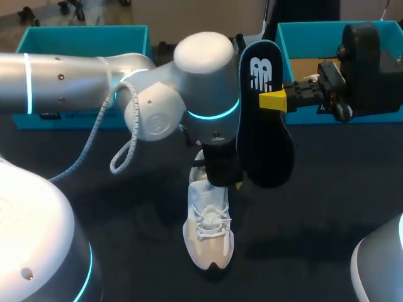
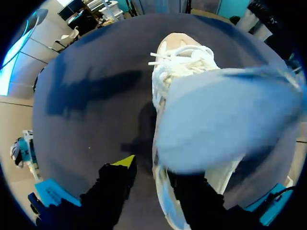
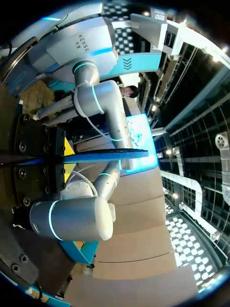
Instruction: Take the shoe out of the shoebox, open the shoe tongue, remove and reinsert the insole, then place the shoe into the shoebox
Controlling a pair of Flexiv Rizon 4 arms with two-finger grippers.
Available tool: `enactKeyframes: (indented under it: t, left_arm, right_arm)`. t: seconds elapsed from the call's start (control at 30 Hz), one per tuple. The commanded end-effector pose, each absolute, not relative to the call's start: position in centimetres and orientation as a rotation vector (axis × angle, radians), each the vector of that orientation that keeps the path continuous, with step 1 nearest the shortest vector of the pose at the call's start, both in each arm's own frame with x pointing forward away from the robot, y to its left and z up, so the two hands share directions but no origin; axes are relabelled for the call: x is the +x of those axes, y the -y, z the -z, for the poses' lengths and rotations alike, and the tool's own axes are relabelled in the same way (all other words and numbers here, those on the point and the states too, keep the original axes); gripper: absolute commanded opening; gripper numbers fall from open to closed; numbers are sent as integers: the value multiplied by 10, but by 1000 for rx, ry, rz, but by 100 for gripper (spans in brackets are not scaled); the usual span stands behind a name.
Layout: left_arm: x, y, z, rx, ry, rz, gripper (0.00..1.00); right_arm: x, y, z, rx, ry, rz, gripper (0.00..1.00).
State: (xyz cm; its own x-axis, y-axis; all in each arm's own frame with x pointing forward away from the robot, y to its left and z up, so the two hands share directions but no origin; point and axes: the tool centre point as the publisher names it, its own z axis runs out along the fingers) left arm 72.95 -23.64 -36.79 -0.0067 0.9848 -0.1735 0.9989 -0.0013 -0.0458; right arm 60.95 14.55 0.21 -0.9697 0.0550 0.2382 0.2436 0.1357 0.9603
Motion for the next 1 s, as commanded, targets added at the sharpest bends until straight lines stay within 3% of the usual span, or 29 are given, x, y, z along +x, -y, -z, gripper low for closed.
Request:
enactKeyframes:
  t: [0.03,0.47,1.0]
  left_arm:
    - [733,211,341,2084,-2103,289,100]
    - [758,197,229,1672,-1731,799,100]
    - [764,194,219,1583,-1615,863,100]
  right_arm:
    - [611,-148,-2,-299,2253,1950,0]
    - [611,-148,-2,-299,2253,1950,0]
    - [611,-148,-2,-299,2253,1950,0]
